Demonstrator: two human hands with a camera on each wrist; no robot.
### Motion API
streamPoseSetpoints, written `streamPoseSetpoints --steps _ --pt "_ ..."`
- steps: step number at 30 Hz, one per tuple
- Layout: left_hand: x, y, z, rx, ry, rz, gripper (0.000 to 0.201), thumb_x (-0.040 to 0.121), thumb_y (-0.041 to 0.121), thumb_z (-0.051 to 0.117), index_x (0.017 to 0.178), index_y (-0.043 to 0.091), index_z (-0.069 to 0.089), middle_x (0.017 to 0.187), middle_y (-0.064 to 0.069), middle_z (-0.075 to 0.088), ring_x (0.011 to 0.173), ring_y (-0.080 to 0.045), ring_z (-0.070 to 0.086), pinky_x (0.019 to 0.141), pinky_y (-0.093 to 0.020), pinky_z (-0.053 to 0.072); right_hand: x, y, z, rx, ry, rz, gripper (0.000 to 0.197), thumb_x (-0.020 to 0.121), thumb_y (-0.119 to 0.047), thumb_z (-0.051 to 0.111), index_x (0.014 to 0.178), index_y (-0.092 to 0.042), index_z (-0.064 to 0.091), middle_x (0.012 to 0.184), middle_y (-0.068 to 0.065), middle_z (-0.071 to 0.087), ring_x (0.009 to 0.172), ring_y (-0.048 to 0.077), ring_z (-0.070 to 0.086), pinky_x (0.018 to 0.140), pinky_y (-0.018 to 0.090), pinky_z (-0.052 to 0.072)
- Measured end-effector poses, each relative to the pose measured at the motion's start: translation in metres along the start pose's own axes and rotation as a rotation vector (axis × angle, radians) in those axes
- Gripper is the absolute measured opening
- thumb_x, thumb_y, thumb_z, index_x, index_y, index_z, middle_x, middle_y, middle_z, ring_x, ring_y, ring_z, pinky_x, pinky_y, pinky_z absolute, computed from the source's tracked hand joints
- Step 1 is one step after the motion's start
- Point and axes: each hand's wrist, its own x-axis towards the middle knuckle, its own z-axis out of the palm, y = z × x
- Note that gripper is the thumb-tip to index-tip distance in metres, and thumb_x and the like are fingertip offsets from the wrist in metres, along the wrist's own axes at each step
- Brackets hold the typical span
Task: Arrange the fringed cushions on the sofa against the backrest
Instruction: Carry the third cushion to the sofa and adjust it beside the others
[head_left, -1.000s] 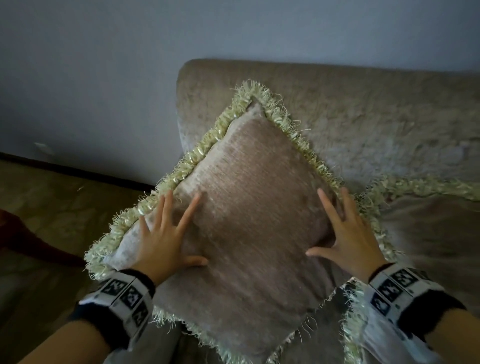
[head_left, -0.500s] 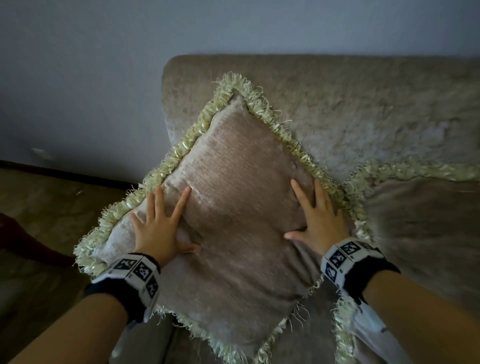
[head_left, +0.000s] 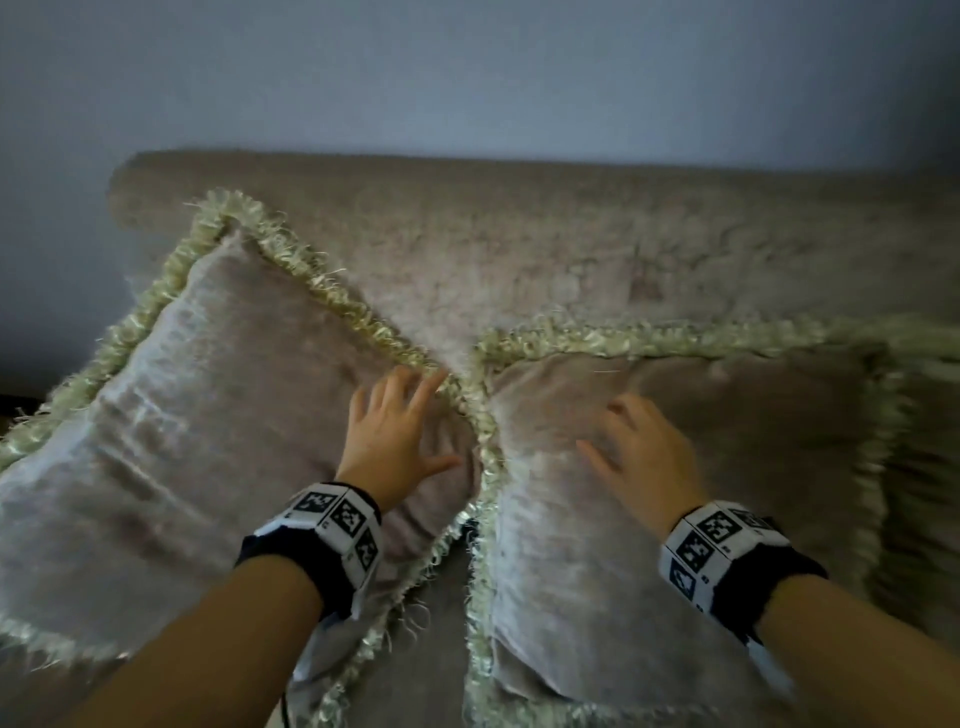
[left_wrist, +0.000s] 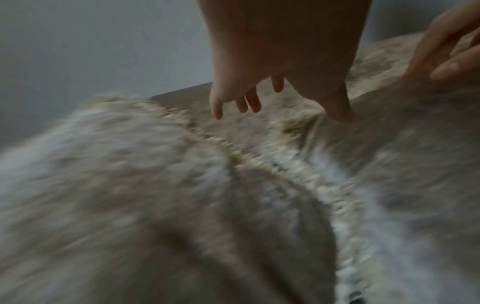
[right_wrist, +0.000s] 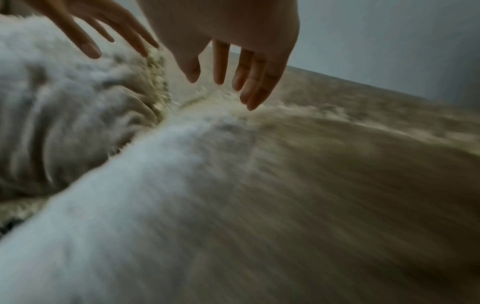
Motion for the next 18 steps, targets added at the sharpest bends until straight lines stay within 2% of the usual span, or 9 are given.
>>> streamPoseSetpoints --steps 2,5,7,9,11,13,15,18 --pt "0.013 0.036 0.009 -0.034 -0.034 0.056 0.096 0.065 0.061 0.070 0.145 0.028 0.028 0.142 -0.008 0.038 0.133 -0.029 0.035 0.110 -0.047 0.024 -0.016 0.038 -0.005 -0.050 0.008 0.045 0.034 0.069 -0.025 0.082 0.095 -0.008 0.067 0.092 0.013 0.060 0.076 0.030 0.064 0.048 0.031 0.051" --pt "0.032 0.091 0.025 -0.063 -0.065 0.160 0.095 0.068 0.062 0.068 0.146 0.031 0.024 0.146 -0.006 0.032 0.137 -0.027 0.029 0.113 -0.047 0.019 -0.042 0.099 -0.008 -0.033 0.053 0.144 0.050 0.071 -0.030 0.080 0.113 -0.008 0.063 0.097 0.015 0.058 0.074 0.031 0.064 0.051 0.033 0.051" --pt "0.046 0.123 0.035 -0.065 -0.076 0.220 0.095 0.067 0.061 0.070 0.145 0.029 0.026 0.144 -0.009 0.034 0.135 -0.031 0.032 0.111 -0.049 0.022 -0.059 0.138 -0.008 0.019 0.050 0.263 0.060 0.077 -0.037 0.073 0.127 -0.011 0.053 0.108 0.015 0.054 0.083 0.032 0.062 0.061 0.036 0.053" --pt "0.060 0.151 0.045 -0.022 -0.060 0.267 0.099 0.063 0.065 0.070 0.145 0.028 0.028 0.142 -0.014 0.038 0.132 -0.035 0.036 0.108 -0.050 0.026 -0.072 0.172 -0.006 0.046 -0.010 0.374 0.073 0.080 -0.048 0.066 0.141 -0.019 0.038 0.122 0.013 0.045 0.097 0.031 0.056 0.069 0.036 0.051" --pt "0.074 0.175 0.052 0.017 -0.077 0.286 0.108 0.059 0.072 0.067 0.148 0.033 0.020 0.147 -0.016 0.030 0.136 -0.036 0.029 0.110 -0.050 0.023 -0.082 0.203 -0.002 0.051 -0.093 0.439 0.086 0.078 -0.058 0.061 0.148 -0.029 0.020 0.131 0.010 0.034 0.109 0.028 0.050 0.073 0.036 0.050" --pt "0.088 0.194 0.057 0.025 -0.157 0.281 0.116 0.055 0.075 0.066 0.148 0.039 0.007 0.154 -0.016 0.012 0.144 -0.033 0.009 0.115 -0.052 0.011 -0.089 0.227 0.004 0.090 -0.183 0.458 0.097 0.075 -0.063 0.060 0.149 -0.039 0.003 0.136 0.008 0.027 0.120 0.029 0.044 0.079 0.037 0.050" --pt "0.102 0.205 0.063 0.062 -0.240 0.260 0.123 0.051 0.076 0.067 0.146 0.043 -0.004 0.156 -0.015 0.002 0.145 -0.031 -0.004 0.116 -0.055 0.001 -0.091 0.246 0.014 0.165 -0.262 0.464 0.105 0.071 -0.065 0.063 0.144 -0.049 -0.011 0.146 0.008 0.018 0.133 0.030 0.034 0.090 0.042 0.048" --pt "0.116 0.207 0.068 0.208 -0.302 0.200 0.130 0.044 0.083 0.062 0.142 0.047 -0.016 0.156 -0.017 0.005 0.146 -0.032 -0.002 0.114 -0.058 0.002 -0.087 0.259 0.032 0.334 -0.322 0.436 0.114 0.065 -0.063 0.070 0.130 -0.061 -0.024 0.156 0.008 0.002 0.143 0.028 0.021 0.108 0.045 0.036"
